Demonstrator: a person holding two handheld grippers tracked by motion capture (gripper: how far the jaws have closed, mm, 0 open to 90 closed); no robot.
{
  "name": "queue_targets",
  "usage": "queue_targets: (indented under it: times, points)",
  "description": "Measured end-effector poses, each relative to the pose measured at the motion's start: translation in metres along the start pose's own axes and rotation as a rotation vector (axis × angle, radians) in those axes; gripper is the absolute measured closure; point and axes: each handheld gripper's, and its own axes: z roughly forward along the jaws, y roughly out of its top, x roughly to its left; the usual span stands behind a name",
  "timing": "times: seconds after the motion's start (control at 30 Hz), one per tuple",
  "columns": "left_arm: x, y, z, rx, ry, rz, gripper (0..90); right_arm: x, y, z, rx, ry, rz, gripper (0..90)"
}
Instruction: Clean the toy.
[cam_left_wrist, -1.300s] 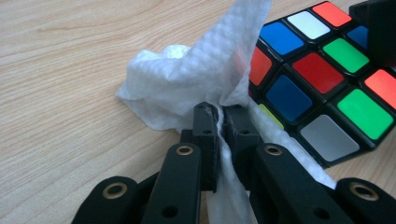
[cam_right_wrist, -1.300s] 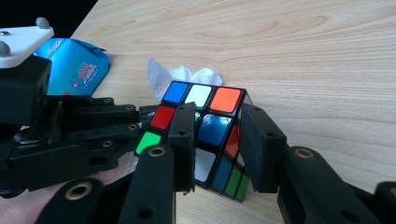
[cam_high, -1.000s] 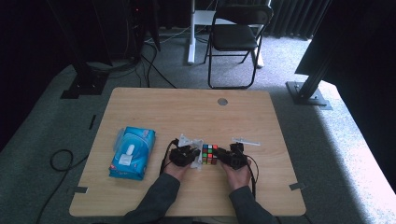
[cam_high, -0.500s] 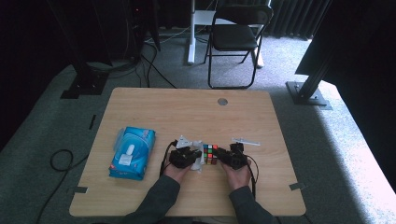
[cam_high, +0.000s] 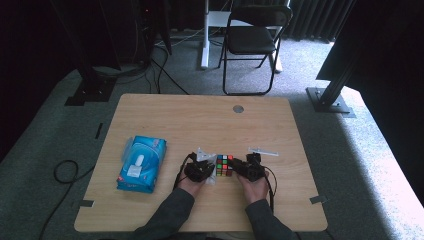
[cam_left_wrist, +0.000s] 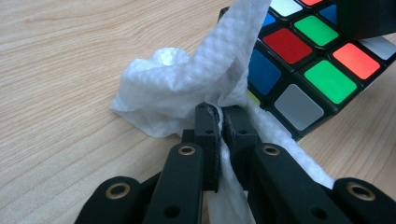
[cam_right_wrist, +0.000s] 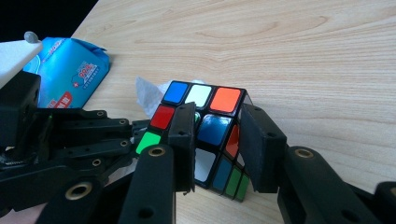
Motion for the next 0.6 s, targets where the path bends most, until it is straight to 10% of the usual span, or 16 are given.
queue_targets:
  times: [0.6]
  points:
    - [0.007,0.002,-0.033,-0.109,-0.047,-0.066,86.2,0.000,0.000,0.000,-0.003,0.003,0.000,67.1]
